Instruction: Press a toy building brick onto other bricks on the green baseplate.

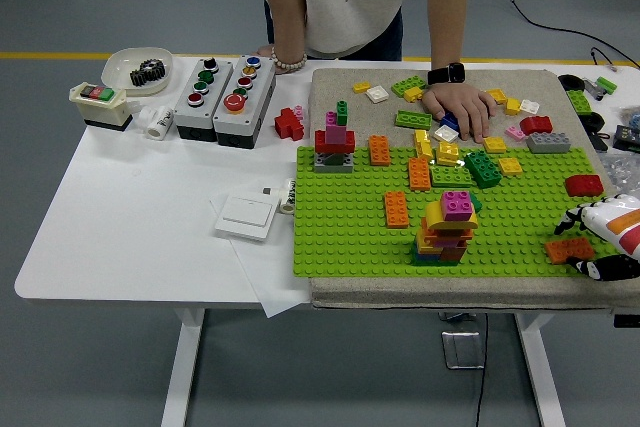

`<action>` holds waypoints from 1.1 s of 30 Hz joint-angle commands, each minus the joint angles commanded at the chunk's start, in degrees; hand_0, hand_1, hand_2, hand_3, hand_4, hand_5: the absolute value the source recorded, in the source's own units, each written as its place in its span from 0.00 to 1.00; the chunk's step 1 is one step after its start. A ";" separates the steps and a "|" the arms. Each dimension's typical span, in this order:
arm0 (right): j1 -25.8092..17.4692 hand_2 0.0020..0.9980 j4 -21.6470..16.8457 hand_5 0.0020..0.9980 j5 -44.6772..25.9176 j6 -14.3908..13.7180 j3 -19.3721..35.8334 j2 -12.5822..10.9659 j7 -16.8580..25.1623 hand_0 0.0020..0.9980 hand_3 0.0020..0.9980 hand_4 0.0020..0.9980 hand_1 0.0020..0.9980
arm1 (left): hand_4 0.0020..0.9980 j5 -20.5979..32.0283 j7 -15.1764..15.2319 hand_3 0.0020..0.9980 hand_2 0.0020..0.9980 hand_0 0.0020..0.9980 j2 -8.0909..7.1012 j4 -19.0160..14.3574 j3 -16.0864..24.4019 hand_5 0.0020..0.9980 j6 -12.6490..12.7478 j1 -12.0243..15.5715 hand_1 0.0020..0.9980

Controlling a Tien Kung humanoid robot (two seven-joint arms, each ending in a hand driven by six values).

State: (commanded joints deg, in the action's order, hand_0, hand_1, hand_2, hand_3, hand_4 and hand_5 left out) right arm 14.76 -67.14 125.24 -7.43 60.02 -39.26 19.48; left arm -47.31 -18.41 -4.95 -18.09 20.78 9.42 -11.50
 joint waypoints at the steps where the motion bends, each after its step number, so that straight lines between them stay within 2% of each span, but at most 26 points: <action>1: 0.02 0.61 0.04 0.25 -0.02 0.08 -0.08 0.04 0.00 0.60 0.61 0.75 0.53 | 0.64 0.05 0.02 0.59 0.74 0.80 0.02 0.00 -0.02 0.67 0.01 -0.01 0.77; 33: 0.96 0.59 1.22 0.27 -1.13 0.98 -1.11 0.41 0.17 0.58 0.58 0.72 0.51 | 0.65 0.15 0.03 0.59 0.74 0.80 0.02 -0.09 -0.02 0.67 -0.11 -0.19 0.77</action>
State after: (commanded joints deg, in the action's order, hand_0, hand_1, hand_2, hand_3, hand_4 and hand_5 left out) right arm 15.72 -65.91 124.11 -6.45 58.91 -38.85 19.65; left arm -47.16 -18.38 -4.92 -18.18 20.76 9.30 -11.70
